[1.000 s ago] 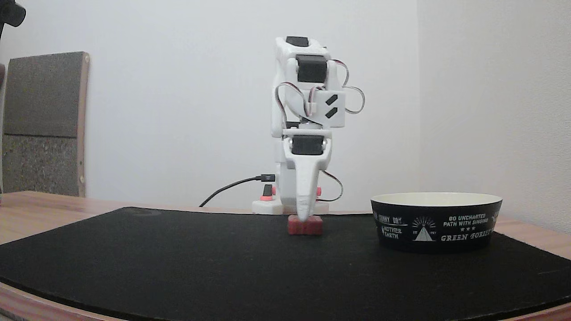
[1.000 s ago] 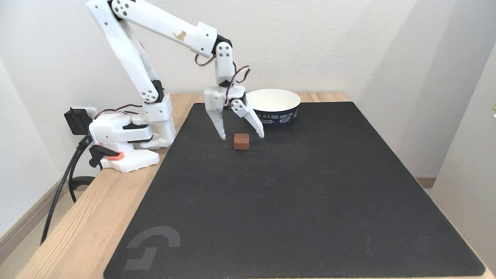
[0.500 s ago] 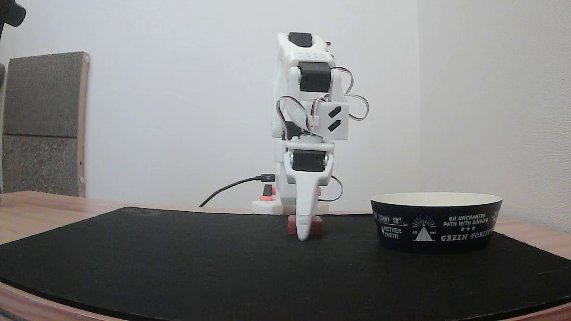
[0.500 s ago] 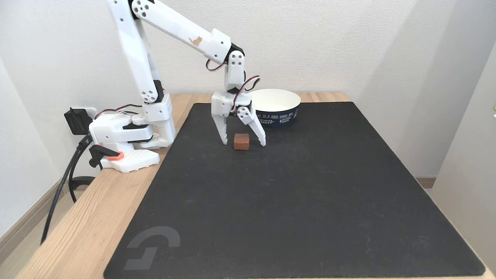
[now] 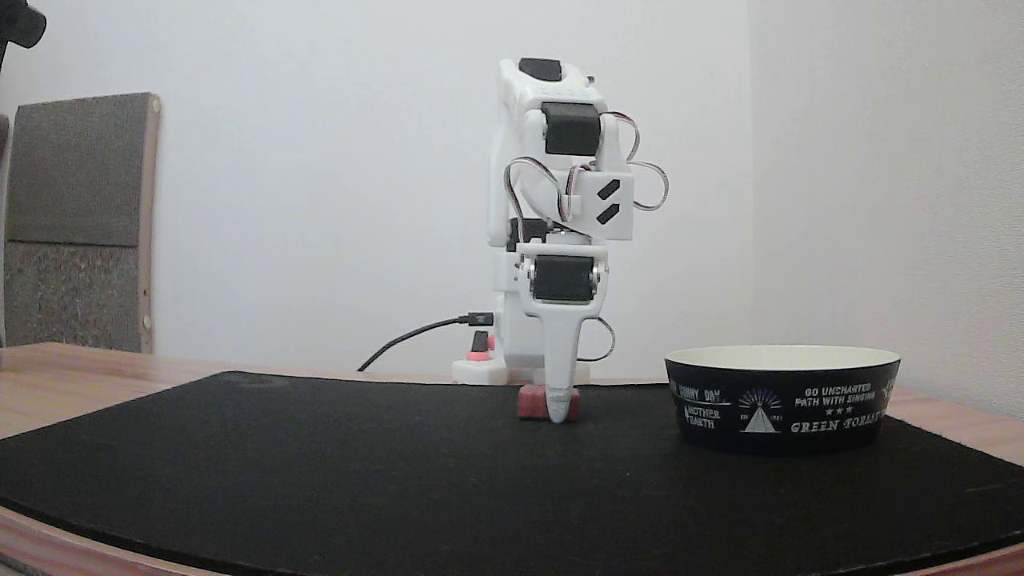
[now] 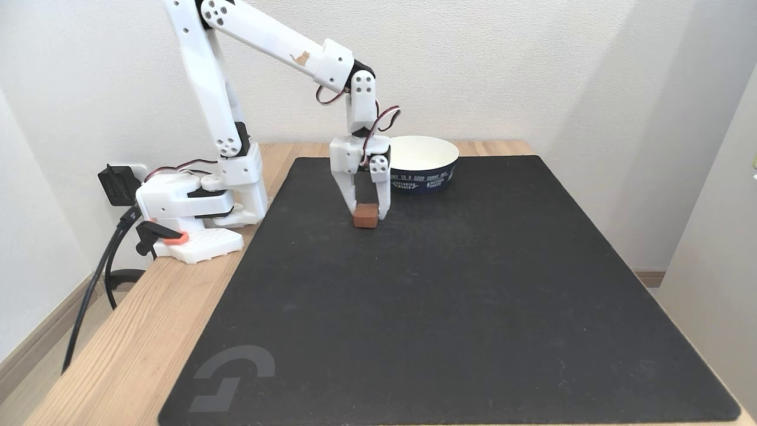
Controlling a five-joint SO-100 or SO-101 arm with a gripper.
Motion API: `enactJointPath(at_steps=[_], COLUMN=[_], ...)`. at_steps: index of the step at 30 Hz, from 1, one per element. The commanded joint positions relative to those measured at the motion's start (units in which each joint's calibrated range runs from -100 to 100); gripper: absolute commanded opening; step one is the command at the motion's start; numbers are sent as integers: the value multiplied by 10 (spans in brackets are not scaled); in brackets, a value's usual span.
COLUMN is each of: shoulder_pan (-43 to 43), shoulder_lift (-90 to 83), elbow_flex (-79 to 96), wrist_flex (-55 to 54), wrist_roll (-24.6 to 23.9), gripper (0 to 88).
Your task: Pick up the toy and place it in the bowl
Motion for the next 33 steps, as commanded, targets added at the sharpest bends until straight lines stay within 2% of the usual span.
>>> enactJointPath(at_steps=[1, 5, 11, 14, 21, 24, 26, 33], shoulder_pan=[-7, -3, -9, -31, -67, -107, -147, -179], shoulder_lift=[-3, -28, -155, -181, -166, -157, -153, -161], elbow_flex=[13, 6, -58, -106, -27, 27, 55, 58], wrist_flex=[-13, -14, -26, -53, -278, -335, -380, -404], wrist_roll=[3, 3, 5, 34, 44, 74, 75, 74], gripper=[49, 48, 48, 48, 58, 113, 144, 142])
